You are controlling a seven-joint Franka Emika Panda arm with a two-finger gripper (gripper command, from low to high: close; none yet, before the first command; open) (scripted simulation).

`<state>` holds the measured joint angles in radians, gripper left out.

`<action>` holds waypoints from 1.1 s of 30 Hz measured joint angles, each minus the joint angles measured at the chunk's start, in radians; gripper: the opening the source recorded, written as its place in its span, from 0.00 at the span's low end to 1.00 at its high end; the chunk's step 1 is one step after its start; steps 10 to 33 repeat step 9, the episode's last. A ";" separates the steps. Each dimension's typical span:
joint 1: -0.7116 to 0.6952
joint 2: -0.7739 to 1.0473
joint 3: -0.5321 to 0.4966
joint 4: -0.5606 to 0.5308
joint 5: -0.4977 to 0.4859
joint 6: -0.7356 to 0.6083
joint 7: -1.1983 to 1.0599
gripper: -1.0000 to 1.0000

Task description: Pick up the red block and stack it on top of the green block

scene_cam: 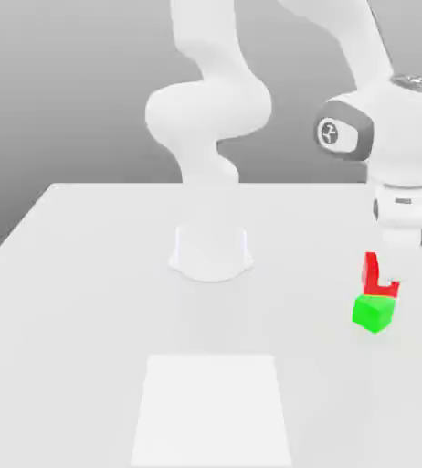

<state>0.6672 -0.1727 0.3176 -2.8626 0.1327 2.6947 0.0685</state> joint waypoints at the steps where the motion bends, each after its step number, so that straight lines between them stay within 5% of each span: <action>1: 0.001 0.024 0.009 -0.003 -0.017 0.026 0.005 0.00; 6: -0.015 0.194 -0.001 0.000 -0.173 0.187 0.107 0.00; 7: -0.013 0.220 -0.012 0.001 -0.204 0.211 0.128 1.00; 33: -0.013 0.220 -0.012 0.001 -0.204 0.211 0.128 1.00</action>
